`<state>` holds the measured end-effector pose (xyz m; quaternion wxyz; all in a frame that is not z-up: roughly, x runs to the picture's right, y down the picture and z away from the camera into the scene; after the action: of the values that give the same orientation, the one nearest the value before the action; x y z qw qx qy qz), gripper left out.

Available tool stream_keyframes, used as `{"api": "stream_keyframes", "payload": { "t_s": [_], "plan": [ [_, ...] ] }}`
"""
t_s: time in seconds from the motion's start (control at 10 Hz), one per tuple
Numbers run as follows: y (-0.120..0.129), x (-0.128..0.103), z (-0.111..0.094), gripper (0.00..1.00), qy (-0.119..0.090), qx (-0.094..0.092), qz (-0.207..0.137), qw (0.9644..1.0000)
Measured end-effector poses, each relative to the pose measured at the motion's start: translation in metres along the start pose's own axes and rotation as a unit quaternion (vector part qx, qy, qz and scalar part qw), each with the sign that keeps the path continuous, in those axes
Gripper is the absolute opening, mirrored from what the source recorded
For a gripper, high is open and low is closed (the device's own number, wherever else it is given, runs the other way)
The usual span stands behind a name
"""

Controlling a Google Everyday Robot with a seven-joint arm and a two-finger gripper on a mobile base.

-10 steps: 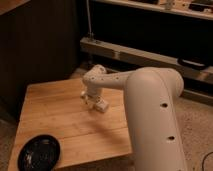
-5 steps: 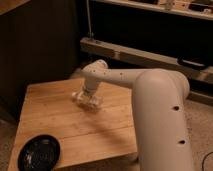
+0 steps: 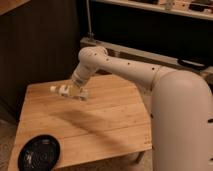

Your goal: Place the bottle in the ceramic bowl

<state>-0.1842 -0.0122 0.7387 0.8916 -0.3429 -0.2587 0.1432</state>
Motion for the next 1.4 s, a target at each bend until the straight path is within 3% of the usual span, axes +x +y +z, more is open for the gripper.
{"api": "stream_keyframes", "payload": {
  "t_s": [0.1,0.2,0.3,0.6,1.1,1.4],
  "plan": [
    [0.013,-0.021,-0.012,0.0,-0.022,-0.023,-0.03,0.999],
    [0.033,-0.048,-0.025,0.0,-0.051,-0.059,-0.074,0.9942],
    [0.053,-0.071,-0.036,0.0,-0.078,-0.093,-0.112,0.9862],
    [0.08,-0.099,-0.054,0.0,-0.118,-0.136,-0.165,0.9698],
    [0.081,-0.1,-0.054,0.0,-0.118,-0.134,-0.166,0.9699],
    [0.103,-0.125,-0.056,0.0,-0.078,-0.095,-0.207,0.9706]
  ]
}}
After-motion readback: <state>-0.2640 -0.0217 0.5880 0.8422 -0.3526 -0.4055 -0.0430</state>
